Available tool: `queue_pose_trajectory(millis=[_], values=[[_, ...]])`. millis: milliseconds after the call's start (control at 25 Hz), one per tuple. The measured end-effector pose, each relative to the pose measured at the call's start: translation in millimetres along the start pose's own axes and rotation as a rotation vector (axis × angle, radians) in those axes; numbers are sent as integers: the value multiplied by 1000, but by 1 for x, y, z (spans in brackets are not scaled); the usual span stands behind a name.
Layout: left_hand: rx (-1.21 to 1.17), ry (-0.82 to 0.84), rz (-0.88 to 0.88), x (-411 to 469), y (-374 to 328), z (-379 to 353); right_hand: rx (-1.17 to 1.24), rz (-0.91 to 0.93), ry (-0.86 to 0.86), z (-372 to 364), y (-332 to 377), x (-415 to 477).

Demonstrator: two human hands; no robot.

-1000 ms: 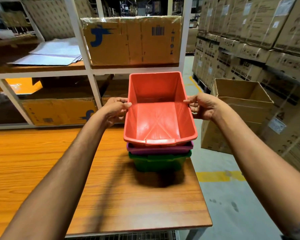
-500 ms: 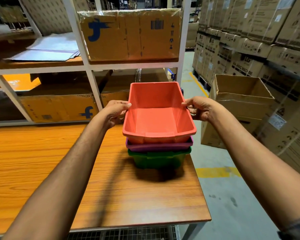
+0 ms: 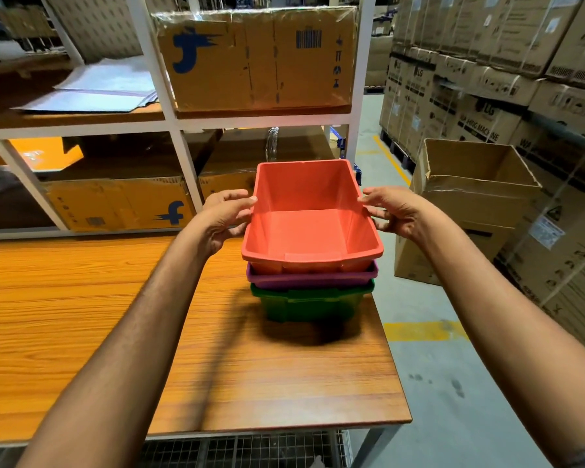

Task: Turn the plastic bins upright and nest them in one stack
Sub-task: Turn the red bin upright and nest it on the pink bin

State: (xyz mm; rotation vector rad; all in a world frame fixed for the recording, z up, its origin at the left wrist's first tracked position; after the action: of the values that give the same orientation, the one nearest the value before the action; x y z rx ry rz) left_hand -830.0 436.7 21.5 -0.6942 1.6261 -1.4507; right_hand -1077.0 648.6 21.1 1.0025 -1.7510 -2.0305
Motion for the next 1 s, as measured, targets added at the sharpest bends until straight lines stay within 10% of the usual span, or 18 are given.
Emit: queue_pose_trajectory(millis=[680,1000], values=[[-97,-282,-292,-200,108,70,103,357,153,13,-88,-142],[152,-312,-285,-292,187,127,-173,354,410,-112,-186,-229]])
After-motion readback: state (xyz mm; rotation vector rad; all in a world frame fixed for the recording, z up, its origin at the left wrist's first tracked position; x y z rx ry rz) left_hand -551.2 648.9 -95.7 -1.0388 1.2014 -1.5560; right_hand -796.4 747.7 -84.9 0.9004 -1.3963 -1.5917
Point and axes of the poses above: each hand's wrist, its own x-axis towards the middle knuckle, its own z-axis out of the back of the hand, y = z × x, the point moved 9 cm from there along x, towards the middle knuckle, and after that the axes turned 1 degree about -y, right-handed, at the moved point
